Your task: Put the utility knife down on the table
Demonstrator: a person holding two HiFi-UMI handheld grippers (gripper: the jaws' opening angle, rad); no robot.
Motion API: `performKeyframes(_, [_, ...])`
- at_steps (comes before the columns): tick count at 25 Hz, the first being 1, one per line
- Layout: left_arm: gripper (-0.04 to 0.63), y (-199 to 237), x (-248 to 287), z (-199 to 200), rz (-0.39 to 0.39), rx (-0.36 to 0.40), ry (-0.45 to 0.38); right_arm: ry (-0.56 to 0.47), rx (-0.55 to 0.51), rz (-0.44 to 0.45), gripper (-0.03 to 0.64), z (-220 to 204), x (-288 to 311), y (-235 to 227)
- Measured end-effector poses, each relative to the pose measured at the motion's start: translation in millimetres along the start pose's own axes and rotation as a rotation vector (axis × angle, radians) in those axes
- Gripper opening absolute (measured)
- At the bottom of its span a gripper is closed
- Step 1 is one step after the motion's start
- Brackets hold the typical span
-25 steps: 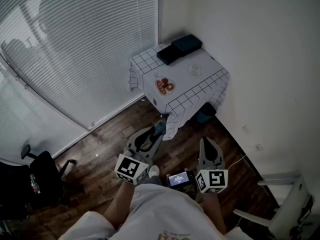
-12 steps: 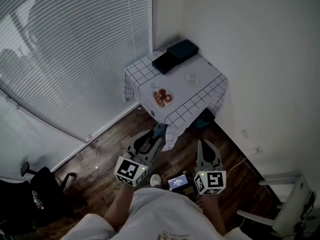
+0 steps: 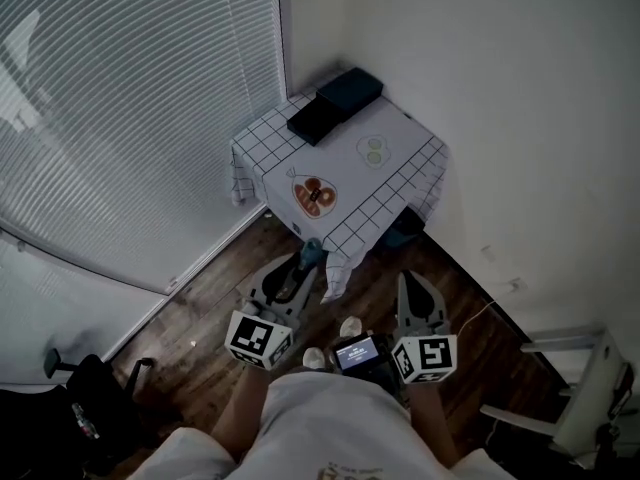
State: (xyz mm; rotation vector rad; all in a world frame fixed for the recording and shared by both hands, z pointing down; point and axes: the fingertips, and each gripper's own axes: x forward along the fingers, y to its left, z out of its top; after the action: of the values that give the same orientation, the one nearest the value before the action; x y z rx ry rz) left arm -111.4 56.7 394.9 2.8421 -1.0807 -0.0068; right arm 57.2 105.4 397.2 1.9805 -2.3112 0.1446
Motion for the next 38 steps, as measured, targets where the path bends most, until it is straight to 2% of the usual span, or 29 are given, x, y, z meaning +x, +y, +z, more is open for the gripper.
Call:
performKeyframes(10, [0.137, 37, 59, 9, 0.038, 0.003, 0.007, -0.030, 0.018, 0.041, 0.008, 15, 75, -32])
performKeyframes(20, [0.137, 62, 130, 26, 0.066, 0.015, 0.008, -0.015, 0.012, 0.079, 0.008, 25, 141, -90])
performKeyframes(23, [0.137, 63, 145, 29, 0.069, 0.039, 0.018, -0.016, 0.003, 0.090, 0.008, 28, 155, -106])
performKeyframes(31, [0.137, 75, 173, 28, 0.074, 0.046, 0.038, -0.011, 0.003, 0.091, 0.008, 26, 178, -133])
performKeyframes(38, [0.137, 95, 191, 29, 0.045, 0.040, 0.048, 0.012, 0.017, 0.045, 0.008, 22, 195, -142])
